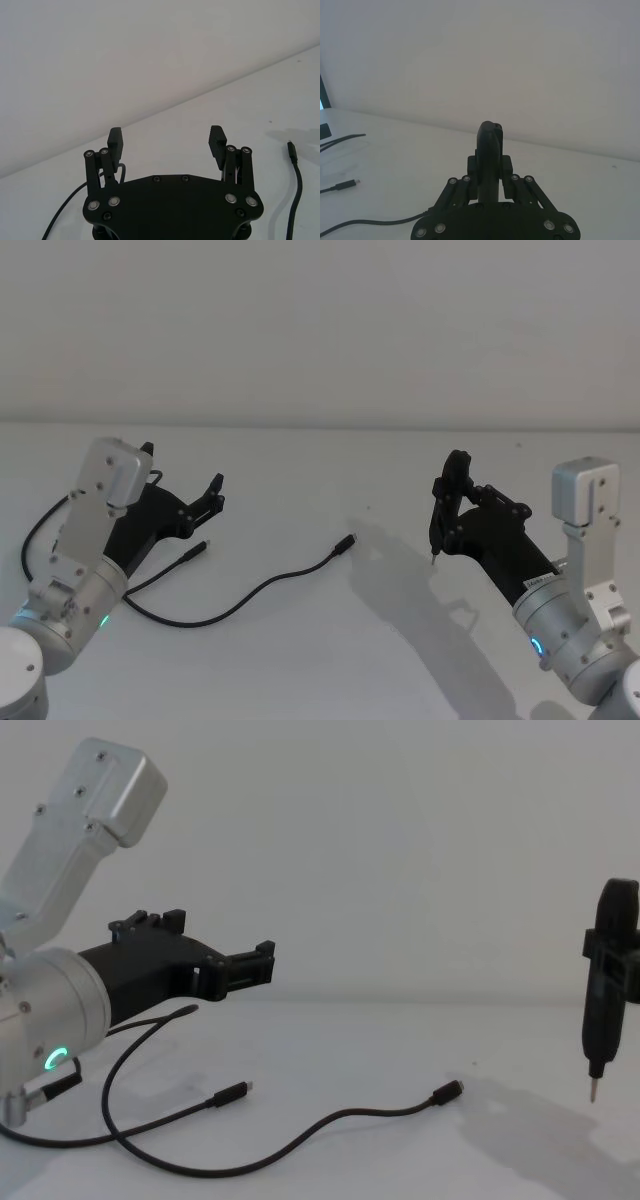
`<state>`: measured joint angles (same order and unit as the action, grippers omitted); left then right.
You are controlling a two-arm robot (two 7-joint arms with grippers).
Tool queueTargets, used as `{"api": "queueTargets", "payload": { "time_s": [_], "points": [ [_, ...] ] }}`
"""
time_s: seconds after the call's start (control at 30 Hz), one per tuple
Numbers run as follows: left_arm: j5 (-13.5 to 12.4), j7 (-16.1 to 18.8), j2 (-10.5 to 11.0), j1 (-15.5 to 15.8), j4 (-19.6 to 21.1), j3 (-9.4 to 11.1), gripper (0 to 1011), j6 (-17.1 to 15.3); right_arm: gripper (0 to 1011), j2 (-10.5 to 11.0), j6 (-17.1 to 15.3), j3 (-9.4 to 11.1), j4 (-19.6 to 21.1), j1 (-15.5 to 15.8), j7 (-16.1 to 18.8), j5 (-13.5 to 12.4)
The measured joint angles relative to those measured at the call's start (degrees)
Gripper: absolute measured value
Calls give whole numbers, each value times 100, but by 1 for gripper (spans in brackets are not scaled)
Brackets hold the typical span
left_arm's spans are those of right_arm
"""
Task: Pick up the data cable with the one hand.
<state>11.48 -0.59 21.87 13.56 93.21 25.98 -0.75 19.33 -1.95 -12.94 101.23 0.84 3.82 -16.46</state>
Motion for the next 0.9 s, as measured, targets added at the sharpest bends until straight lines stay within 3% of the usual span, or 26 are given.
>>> {"api": "queueTargets", "payload": {
  "time_s": [0.9],
  "points": [
    [1,-4,2,3,-4,4,1001,-1,275,0,0,0,0,0,0,0]
  ]
}}
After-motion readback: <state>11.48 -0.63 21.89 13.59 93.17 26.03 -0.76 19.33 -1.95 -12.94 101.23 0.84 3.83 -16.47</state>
